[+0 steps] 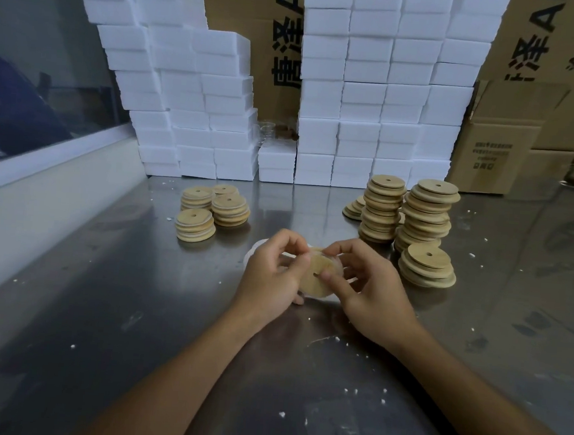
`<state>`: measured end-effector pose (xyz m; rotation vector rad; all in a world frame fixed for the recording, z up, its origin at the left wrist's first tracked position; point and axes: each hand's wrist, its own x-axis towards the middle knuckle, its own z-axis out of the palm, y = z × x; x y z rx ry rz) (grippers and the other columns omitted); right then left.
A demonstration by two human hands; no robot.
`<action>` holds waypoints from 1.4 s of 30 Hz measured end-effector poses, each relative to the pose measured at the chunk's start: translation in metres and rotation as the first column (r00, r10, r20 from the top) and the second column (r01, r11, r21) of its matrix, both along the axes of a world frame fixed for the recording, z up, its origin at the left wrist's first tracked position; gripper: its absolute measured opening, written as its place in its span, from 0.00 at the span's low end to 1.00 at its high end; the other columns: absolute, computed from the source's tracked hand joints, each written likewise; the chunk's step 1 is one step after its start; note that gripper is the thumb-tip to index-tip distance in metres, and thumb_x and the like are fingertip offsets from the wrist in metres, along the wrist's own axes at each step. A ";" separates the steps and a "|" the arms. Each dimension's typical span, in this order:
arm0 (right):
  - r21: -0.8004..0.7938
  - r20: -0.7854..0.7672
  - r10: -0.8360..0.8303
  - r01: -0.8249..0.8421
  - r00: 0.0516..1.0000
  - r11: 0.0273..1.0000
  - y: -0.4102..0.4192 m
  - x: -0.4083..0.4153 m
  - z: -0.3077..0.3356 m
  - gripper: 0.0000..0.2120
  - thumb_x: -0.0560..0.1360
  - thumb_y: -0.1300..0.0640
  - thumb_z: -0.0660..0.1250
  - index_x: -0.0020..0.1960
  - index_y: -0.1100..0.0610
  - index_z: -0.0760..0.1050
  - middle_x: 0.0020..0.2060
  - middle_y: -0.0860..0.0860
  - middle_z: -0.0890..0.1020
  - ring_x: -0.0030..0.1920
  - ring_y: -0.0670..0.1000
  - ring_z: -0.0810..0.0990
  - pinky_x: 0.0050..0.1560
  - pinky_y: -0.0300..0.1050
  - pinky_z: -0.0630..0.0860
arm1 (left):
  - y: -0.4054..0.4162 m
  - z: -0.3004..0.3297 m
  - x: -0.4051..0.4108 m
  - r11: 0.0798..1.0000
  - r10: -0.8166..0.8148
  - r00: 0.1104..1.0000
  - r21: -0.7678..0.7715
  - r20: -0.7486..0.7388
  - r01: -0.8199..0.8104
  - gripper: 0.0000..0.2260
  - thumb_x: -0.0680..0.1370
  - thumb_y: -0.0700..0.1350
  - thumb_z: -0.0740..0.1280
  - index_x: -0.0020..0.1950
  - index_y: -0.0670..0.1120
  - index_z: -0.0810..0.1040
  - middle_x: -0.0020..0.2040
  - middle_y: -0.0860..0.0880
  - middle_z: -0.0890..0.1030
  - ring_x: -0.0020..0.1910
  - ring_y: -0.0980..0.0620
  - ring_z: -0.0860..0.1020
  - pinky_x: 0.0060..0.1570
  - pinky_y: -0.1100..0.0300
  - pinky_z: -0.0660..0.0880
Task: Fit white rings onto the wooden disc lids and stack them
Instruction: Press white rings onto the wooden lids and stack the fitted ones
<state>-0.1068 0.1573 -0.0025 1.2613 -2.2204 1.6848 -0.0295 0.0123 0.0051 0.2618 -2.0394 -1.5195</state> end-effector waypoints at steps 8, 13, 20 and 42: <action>-0.110 0.062 -0.134 0.140 0.989 0.984 -0.002 -0.003 0.000 0.09 0.71 0.58 0.78 0.42 0.48 0.79 0.36 0.46 0.84 0.38 0.48 0.83 0.43 0.52 0.82 | -0.012 0.001 -0.004 0.981 0.056 0.998 -0.185 -0.001 -0.055 0.10 0.76 0.35 0.68 0.38 0.47 0.75 0.32 0.51 0.75 0.29 0.54 0.74 0.37 0.46 0.80; -0.090 0.078 -0.105 0.112 0.991 0.990 -0.001 -0.004 -0.004 0.05 0.73 0.54 0.75 0.44 0.51 0.79 0.37 0.44 0.84 0.38 0.45 0.82 0.38 0.43 0.79 | -0.012 -0.001 -0.004 0.995 0.070 0.997 0.071 0.032 -0.072 0.08 0.80 0.35 0.64 0.41 0.43 0.74 0.31 0.45 0.75 0.24 0.53 0.75 0.31 0.47 0.81; -0.072 0.098 -0.132 0.139 0.986 0.988 0.000 -0.007 -0.003 0.03 0.76 0.54 0.72 0.43 0.49 0.79 0.35 0.42 0.83 0.38 0.46 0.82 0.39 0.41 0.77 | -0.059 0.008 0.000 0.805 0.326 0.942 0.545 -0.074 -0.236 0.12 0.82 0.37 0.60 0.39 0.40 0.73 0.31 0.45 0.72 0.24 0.51 0.75 0.26 0.59 0.78; -0.013 0.105 -0.155 0.158 0.982 0.987 0.002 -0.006 -0.001 0.04 0.76 0.54 0.72 0.42 0.51 0.80 0.36 0.46 0.84 0.36 0.49 0.83 0.39 0.48 0.81 | -0.134 0.011 -0.014 0.501 0.451 0.893 0.829 -0.004 -0.249 0.18 0.81 0.37 0.62 0.70 0.33 0.67 0.49 0.42 0.81 0.42 0.48 0.83 0.31 0.65 0.78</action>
